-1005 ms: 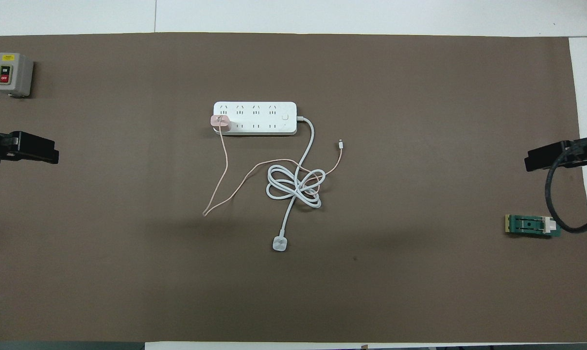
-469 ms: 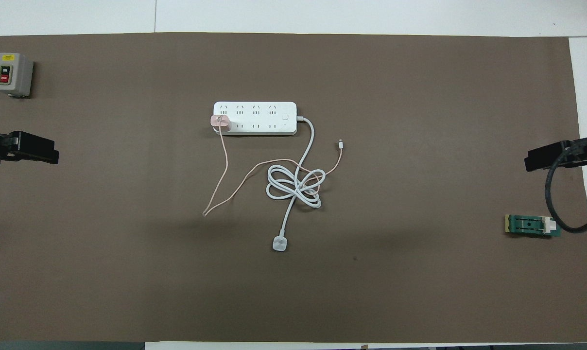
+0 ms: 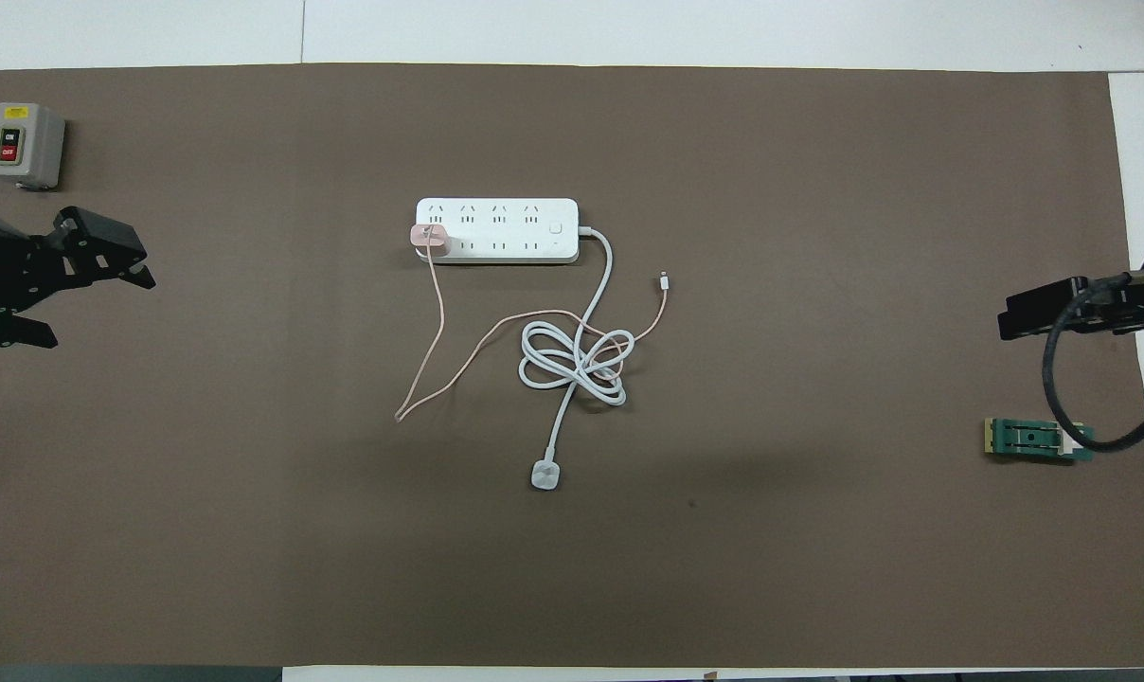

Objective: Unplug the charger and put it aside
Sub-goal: 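Reach the left gripper to the charger while the right gripper reaches the strip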

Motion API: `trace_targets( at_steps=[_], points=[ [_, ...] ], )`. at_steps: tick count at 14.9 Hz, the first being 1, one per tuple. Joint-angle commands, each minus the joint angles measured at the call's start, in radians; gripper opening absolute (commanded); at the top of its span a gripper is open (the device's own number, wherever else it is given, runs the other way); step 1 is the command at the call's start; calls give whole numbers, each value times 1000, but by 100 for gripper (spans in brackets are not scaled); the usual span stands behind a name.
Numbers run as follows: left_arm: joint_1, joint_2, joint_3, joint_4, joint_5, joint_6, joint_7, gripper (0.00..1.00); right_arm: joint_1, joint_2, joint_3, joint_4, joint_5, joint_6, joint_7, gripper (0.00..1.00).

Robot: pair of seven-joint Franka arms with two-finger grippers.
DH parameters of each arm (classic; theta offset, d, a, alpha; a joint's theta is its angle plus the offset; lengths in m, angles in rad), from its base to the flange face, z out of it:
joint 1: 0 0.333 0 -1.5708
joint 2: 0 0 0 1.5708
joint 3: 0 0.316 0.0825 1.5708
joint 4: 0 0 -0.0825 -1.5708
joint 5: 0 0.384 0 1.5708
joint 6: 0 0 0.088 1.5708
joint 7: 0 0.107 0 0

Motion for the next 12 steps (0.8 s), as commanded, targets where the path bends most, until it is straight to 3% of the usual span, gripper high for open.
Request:
trace_targets(
  at_steps=[1, 4, 8, 12],
  points=[
    [-45, 69, 7, 22, -34, 22, -230, 100, 66, 10, 8, -41, 62, 56, 254, 100],
    [-120, 151, 7, 26, -20, 99, -395, 100, 89, 82, 8, -54, 218, 136, 552, 100],
    [-171, 253, 7, 19, -20, 329, -709, 100, 187, 241, 8, -13, 392, 293, 923, 100],
    [-174, 301, 7, 26, 52, 399, -963, 100, 217, 389, 8, 29, 600, 417, 1074, 100]
  ],
)
